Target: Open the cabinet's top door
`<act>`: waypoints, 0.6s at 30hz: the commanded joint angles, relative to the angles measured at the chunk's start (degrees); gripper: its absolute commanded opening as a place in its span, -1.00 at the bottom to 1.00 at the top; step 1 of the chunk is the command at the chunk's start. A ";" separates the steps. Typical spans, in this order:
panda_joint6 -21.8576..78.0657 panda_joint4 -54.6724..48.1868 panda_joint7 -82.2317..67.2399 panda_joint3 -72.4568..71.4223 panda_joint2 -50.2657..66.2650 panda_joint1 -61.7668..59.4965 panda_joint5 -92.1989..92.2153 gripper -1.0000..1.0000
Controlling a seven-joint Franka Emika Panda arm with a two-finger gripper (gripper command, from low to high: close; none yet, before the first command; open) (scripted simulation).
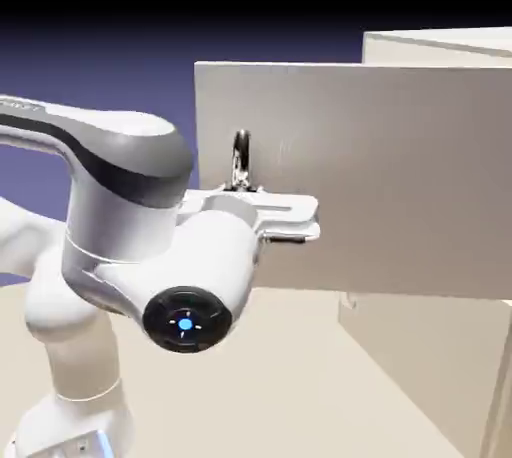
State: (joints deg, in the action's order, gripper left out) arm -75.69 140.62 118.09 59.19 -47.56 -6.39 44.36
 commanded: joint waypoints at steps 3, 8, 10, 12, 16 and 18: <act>4.99 -5.96 -0.69 6.05 2.46 6.22 -2.49 -1.00; 11.40 -14.78 -0.89 15.13 4.20 16.60 -5.73 -1.00; 13.55 -18.13 -0.62 18.45 4.15 20.76 -6.90 -1.00; 15.58 -21.49 -0.14 21.59 3.70 24.91 -8.05 -1.00; 19.52 -28.49 1.44 27.26 1.75 33.22 -10.34 -1.00; 21.57 -32.26 2.52 29.76 0.33 37.37 -11.44 -1.00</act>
State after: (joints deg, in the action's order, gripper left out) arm -54.19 108.37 120.62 88.96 -47.22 30.98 32.95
